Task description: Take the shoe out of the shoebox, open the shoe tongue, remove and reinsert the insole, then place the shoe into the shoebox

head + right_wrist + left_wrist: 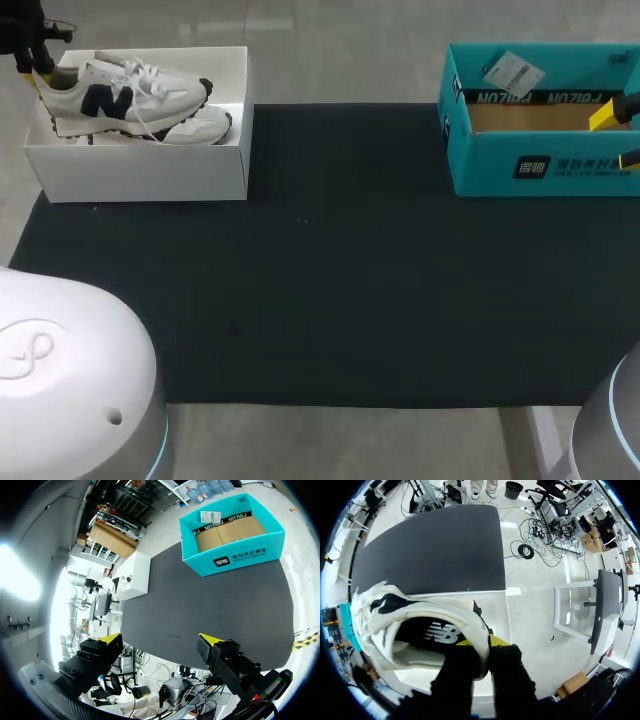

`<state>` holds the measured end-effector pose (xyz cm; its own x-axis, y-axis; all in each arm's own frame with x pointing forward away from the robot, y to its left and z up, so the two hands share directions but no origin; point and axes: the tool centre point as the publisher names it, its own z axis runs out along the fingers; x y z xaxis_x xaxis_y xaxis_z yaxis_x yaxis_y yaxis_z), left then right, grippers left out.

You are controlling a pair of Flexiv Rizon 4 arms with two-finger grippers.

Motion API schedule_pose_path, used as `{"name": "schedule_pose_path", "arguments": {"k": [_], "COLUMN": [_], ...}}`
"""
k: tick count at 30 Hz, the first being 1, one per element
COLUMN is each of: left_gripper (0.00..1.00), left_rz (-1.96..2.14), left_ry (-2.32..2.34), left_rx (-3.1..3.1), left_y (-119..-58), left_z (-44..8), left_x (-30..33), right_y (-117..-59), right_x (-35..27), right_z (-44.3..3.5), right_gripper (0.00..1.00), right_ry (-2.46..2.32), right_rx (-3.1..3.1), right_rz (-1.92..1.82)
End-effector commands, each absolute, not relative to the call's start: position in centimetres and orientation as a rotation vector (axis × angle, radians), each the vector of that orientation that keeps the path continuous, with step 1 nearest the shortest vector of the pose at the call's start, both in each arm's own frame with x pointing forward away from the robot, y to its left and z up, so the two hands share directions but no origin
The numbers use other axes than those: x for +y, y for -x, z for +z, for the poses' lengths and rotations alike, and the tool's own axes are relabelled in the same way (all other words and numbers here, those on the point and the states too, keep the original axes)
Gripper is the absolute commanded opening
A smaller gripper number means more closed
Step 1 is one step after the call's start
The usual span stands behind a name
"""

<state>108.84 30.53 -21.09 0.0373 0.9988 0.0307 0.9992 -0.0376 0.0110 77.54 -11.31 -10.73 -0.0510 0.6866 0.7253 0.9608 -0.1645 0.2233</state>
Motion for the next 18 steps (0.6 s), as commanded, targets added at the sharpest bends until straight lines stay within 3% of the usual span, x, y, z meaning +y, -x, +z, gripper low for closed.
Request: {"name": "schedule_pose_path", "arguments": {"k": [1, 18], "left_gripper": [0.00, 0.00], "left_rz": [-0.064, -0.106], "left_ry": [2.222, 2.241], "left_rx": [-2.178, -2.270], "left_y": [-107.8, -106.8], "left_z": [-15.3, -8.2], "left_x": [30.6, 30.8], "right_y": [-77.5, -77.5], "right_x": [-11.3, -11.3], "right_z": [-10.8, -10.8], "right_gripper": [1.00, 1.00], "right_ry": [1.878, 1.878], "right_rx": [-1.750, -1.750], "right_rz": [-1.058, -1.058]}}
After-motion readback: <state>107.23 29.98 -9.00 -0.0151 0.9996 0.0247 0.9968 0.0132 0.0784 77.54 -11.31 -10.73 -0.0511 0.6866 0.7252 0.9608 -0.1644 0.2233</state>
